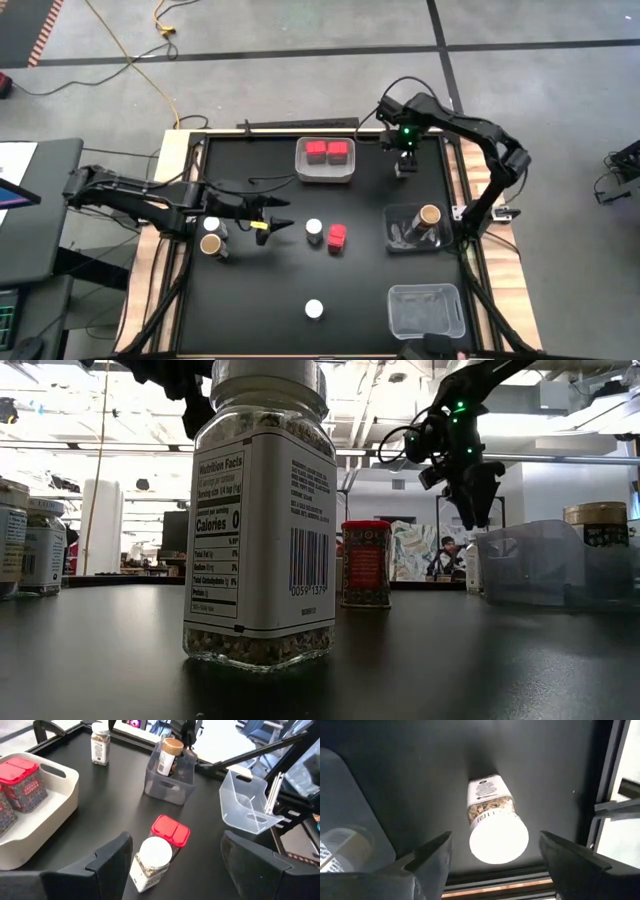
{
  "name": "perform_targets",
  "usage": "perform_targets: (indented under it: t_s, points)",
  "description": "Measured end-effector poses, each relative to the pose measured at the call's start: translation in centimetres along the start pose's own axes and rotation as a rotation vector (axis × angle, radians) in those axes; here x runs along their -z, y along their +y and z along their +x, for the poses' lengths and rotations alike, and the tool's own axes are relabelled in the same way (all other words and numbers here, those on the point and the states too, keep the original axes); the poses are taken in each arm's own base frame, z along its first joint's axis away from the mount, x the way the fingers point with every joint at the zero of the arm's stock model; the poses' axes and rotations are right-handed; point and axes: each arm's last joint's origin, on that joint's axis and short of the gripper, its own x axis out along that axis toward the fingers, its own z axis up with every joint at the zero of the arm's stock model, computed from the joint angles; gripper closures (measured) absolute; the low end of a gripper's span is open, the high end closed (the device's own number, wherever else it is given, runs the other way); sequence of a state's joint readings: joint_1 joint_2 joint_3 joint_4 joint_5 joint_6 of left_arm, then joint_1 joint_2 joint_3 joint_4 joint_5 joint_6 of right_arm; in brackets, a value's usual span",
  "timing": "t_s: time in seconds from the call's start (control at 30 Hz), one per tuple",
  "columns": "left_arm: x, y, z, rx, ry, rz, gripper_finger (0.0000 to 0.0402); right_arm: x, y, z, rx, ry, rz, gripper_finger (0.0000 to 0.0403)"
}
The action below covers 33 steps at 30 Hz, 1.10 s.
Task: Sort spices by type
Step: Put the top right white seasoning bottle into the transparent bin
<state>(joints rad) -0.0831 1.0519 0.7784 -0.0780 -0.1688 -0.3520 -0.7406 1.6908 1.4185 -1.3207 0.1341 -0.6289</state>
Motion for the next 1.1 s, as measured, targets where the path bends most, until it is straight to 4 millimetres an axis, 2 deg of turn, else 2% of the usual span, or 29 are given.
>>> perform_targets:
  t_s: [0.3, 0.5, 0.8, 0.93, 1.1]
  points:
    - [0.2, 0.1, 0.0, -0.011, 0.021, 0.004, 0.0111, -0.2, 0.0, -0.1, 0.037, 0.004, -0.039, 0.0079]
    - [0.2, 0.2, 0.0, -0.013, 0.021, 0.006, 0.0111, -0.2, 0.0, -0.1, 0.043, -0.006, 0.050, 0.0079]
    - [0.2, 0.2, 0.0, -0.013, 0.020, 0.005, 0.0111, 0.5, -1.1, 0.0, 0.040, -0.008, 0.088, 0.0075]
    - [0.2, 0.2, 0.0, -0.013, 0.020, 0.005, 0.0111, 0.8, -1.4, 0.1, 0.039, -0.009, 0.108, 0.0058]
    - [0.2, 0.2, 0.0, -0.012, 0.020, 0.004, 0.0111, 0.8, -1.5, 0.1, 0.040, -0.014, 0.114, 0.0016]
